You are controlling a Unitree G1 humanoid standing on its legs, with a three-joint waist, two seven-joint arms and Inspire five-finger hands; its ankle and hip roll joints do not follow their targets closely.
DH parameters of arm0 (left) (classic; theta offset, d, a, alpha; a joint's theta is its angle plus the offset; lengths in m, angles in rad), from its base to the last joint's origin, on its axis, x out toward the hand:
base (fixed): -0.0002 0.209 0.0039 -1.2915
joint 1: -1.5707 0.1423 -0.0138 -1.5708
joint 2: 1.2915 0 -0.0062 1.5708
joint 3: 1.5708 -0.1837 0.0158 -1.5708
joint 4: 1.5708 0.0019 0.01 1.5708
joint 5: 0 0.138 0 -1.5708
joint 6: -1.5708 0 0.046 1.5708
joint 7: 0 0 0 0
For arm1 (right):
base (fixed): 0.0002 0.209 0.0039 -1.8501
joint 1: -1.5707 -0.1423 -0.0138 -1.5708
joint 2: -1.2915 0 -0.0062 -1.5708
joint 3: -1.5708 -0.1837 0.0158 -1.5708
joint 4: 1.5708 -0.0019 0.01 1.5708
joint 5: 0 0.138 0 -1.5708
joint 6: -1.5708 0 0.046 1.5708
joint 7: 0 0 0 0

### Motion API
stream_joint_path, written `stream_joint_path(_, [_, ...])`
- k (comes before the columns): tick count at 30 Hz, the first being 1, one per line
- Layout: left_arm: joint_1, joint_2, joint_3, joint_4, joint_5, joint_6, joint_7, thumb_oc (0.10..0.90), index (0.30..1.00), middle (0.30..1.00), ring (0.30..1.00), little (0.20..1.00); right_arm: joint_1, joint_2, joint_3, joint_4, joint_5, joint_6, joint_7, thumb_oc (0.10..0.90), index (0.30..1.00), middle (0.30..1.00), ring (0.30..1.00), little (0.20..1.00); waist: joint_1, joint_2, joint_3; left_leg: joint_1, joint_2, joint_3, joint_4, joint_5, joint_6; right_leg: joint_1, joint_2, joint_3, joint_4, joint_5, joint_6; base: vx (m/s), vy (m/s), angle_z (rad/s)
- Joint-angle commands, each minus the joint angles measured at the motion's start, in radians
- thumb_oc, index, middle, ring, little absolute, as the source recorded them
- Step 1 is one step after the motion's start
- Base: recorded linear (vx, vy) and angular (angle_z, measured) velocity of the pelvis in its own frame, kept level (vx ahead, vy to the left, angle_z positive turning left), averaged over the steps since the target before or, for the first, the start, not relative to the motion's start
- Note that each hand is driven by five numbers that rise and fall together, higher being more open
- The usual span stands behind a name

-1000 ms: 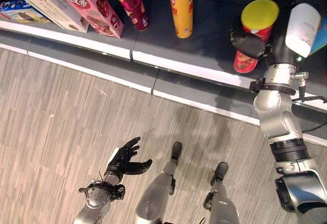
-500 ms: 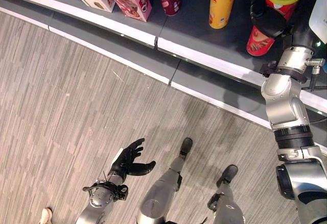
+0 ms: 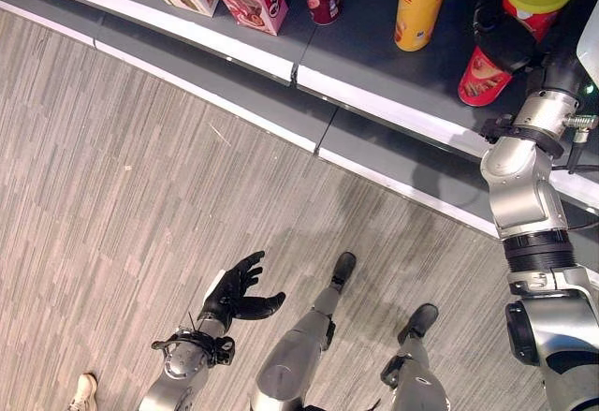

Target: Put the goods on the table back onto the shelves and tidy them up.

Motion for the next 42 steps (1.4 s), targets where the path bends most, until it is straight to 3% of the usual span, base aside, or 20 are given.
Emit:
stream_joint_path(1, [-0.044, 0.007, -0.083, 0.116, 0.019, -0.089, 0.075, 0.8, 0.9, 0.9, 0.9, 0.9, -0.125, -0.074, 0.051, -0.012, 0.01, -0.067, -0.082, 0.4, 0.3, 0.3, 0.3, 0.3, -0.02, 0.002, -0.075, 0.011, 0.045, 0.01, 0.008, -0.078, -0.047, -0.042, -0.118, 0.03, 0.084, -0.003, 0.071, -0.02, 0.032, 0.02])
stream_joint_path(7, [-0.023, 0.002, -0.097, 0.189, 0.035, -0.104, 0.063, 0.8, 0.9, 0.9, 0.9, 0.9, -0.128, -0.154, 0.063, 0.035, 0.048, -0.062, -0.097, 0.4, 0.3, 0.3, 0.3, 0.3, -0.007, 0.011, -0.075, 0.009, 0.044, 0.005, 0.006, -0.075, -0.051, -0.041, -0.119, 0.023, 0.083, -0.004, 0.074, 0.0, -0.006, -0.01])
stream_joint_path(25, [-0.071, -0.01, -0.109, 0.255, 0.023, -0.123, 0.085, 0.8, 0.9, 0.9, 0.9, 0.9, -0.127, -0.155, 0.077, 0.09, 0.085, -0.066, -0.126, 0.4, 0.3, 0.3, 0.3, 0.3, -0.015, 0.011, -0.076, 0.008, 0.042, -0.001, 0.002, -0.076, -0.056, -0.035, -0.118, 0.016, 0.074, -0.007, 0.074, 0.0, -0.001, 0.0])
stream_joint_path(26, [-0.073, -0.011, -0.109, 0.256, 0.023, -0.123, 0.086, 0.8, 0.9, 0.9, 0.9, 0.9, -0.126, -0.153, 0.077, 0.087, 0.084, -0.067, -0.126, 0.529, 0.493, 0.493, 0.493, 0.493, -0.017, 0.009, -0.076, 0.008, 0.042, -0.001, 0.003, -0.076, -0.056, -0.035, -0.118, 0.016, 0.074, -0.006, 0.075, 0.0, 0.0, 0.0])
stream_joint_path(27, [-0.078, -0.014, -0.108, 0.26, 0.025, -0.124, 0.089, 0.8, 0.9, 0.9, 0.9, 0.9, -0.121, -0.148, 0.074, 0.083, 0.084, -0.068, -0.129, 0.8, 0.9, 0.9, 0.9, 0.9, -0.018, 0.007, -0.076, 0.008, 0.042, -0.001, 0.003, -0.076, -0.055, -0.034, -0.118, 0.015, 0.072, -0.006, 0.074, 0.0, 0.0, 0.0])
stream_joint_path(42, [-0.094, -0.021, -0.108, 0.295, 0.017, -0.12, 0.1, 0.8, 0.9, 0.9, 0.9, 0.9, -0.123, -0.113, 0.084, 0.102, 0.105, -0.072, -0.131, 0.8, 0.9, 0.9, 0.9, 0.9, -0.027, -0.01, -0.092, 0.014, 0.044, -0.003, 0.002, -0.081, -0.055, -0.024, -0.113, 0.011, 0.062, -0.005, 0.073, 0.0, 0.0, 0.0])
